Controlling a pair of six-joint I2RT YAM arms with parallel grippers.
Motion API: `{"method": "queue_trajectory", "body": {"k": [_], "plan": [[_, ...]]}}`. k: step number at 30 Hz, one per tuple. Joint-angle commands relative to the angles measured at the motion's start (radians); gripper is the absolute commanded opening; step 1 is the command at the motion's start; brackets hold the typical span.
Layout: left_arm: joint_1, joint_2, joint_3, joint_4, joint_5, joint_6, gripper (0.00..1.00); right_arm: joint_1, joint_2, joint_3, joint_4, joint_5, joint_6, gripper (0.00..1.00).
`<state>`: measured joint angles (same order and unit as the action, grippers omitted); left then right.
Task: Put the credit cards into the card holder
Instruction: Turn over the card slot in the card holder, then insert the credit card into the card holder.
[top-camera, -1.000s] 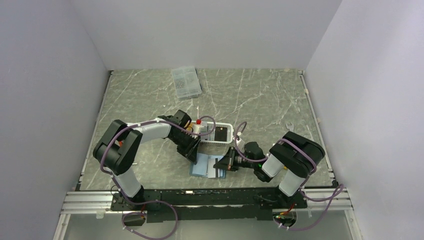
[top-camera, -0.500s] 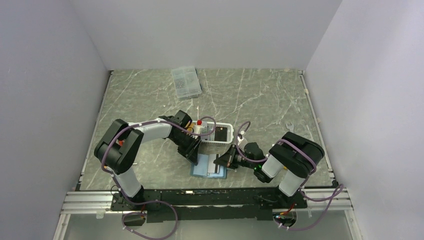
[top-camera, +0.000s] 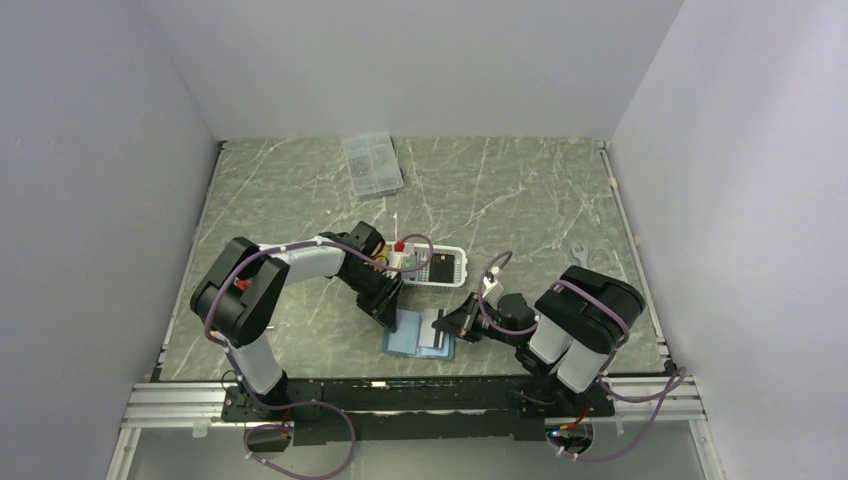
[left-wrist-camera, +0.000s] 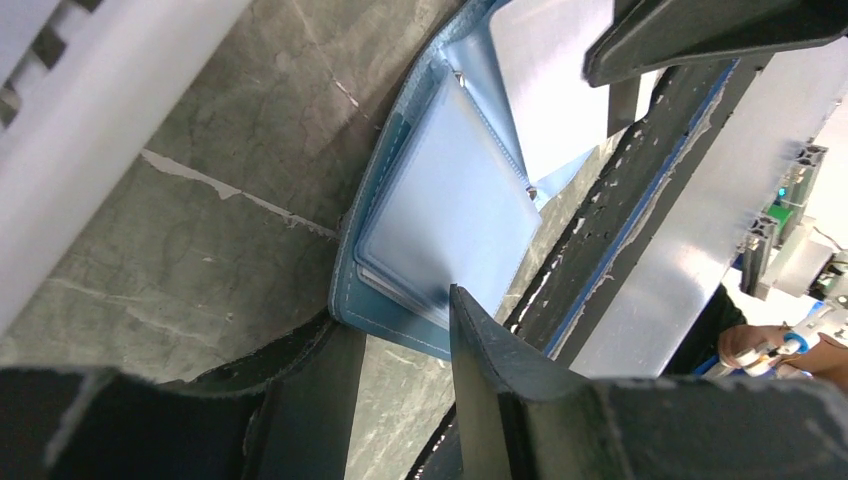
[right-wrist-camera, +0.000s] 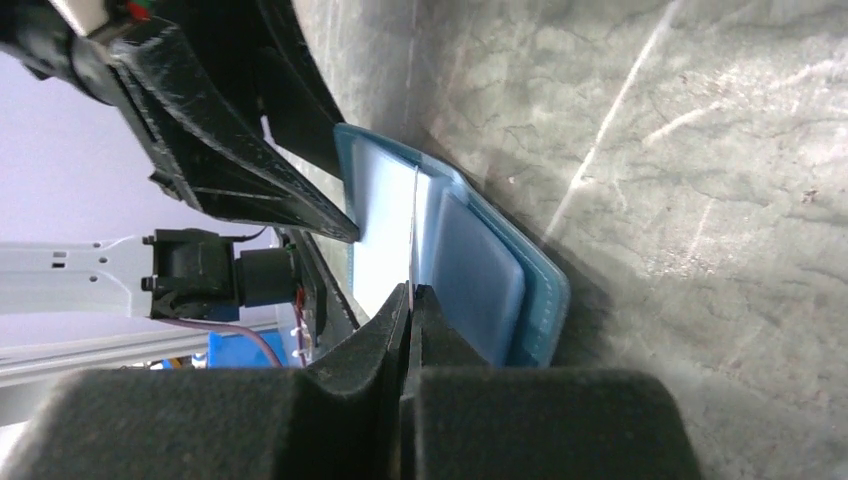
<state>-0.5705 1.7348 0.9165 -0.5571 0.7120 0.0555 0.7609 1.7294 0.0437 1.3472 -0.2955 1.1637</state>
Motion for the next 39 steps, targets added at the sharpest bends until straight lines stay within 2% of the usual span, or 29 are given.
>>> {"method": "queue_trajectory", "body": {"k": [1,6,17,26,33,39], "plan": [[-0.009,0.044,-0.011,0.017,-0.013,-0.004,0.42,0.005,-0.103,-0.012,0.009,0.055,-0.013,0.00],[0.000,0.061,-0.010,0.021,-0.003,-0.011,0.42,0.010,-0.155,0.033,-0.102,0.057,-0.037,0.00],[0.012,0.060,-0.016,0.026,-0.005,-0.014,0.42,0.028,-0.011,0.028,0.017,0.058,-0.003,0.00],[0.015,0.063,-0.019,0.026,-0.006,-0.014,0.42,0.050,-0.020,0.001,0.031,0.096,0.008,0.00],[0.019,0.056,-0.023,0.030,-0.005,-0.017,0.42,0.065,-0.075,-0.001,-0.040,0.120,0.001,0.00],[0.021,0.053,-0.025,0.032,0.001,-0.021,0.41,0.081,-0.034,0.021,-0.016,0.123,0.013,0.00]]}}
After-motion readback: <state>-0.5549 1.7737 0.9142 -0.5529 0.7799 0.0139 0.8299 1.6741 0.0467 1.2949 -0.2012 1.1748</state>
